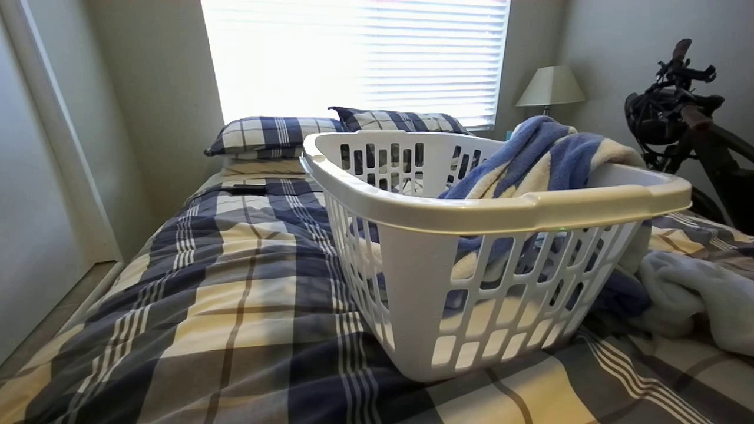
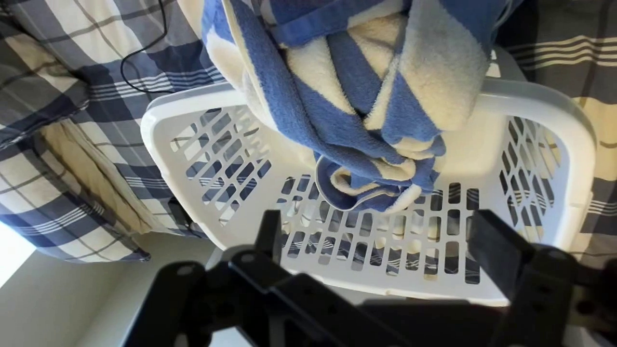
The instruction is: Remove the white and blue towel from the bed and put it on the table
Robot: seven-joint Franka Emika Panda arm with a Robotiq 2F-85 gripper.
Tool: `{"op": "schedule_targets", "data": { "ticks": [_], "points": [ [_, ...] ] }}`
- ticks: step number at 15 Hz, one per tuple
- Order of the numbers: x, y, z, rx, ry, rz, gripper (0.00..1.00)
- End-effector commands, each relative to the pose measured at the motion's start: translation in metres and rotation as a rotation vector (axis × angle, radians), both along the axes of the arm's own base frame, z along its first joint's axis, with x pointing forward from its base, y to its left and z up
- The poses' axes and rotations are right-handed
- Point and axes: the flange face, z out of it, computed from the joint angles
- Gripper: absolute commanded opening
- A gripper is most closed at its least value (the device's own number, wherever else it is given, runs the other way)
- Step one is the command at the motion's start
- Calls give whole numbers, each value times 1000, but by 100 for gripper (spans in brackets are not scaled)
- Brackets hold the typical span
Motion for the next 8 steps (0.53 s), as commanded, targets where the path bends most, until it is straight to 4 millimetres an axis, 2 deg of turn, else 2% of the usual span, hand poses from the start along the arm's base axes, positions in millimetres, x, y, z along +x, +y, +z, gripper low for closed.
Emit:
{"op": "schedule_targets", "data": {
  "ticks": [1, 4, 6, 8],
  "points": [
    [0, 0, 0, 0, 1, -1, 100],
    [0, 0, 0, 0, 1, -2, 100],
    [-3, -7, -9, 29, 28, -34, 100],
    [-8, -27, -26, 46, 53, -106, 100]
  ]
}}
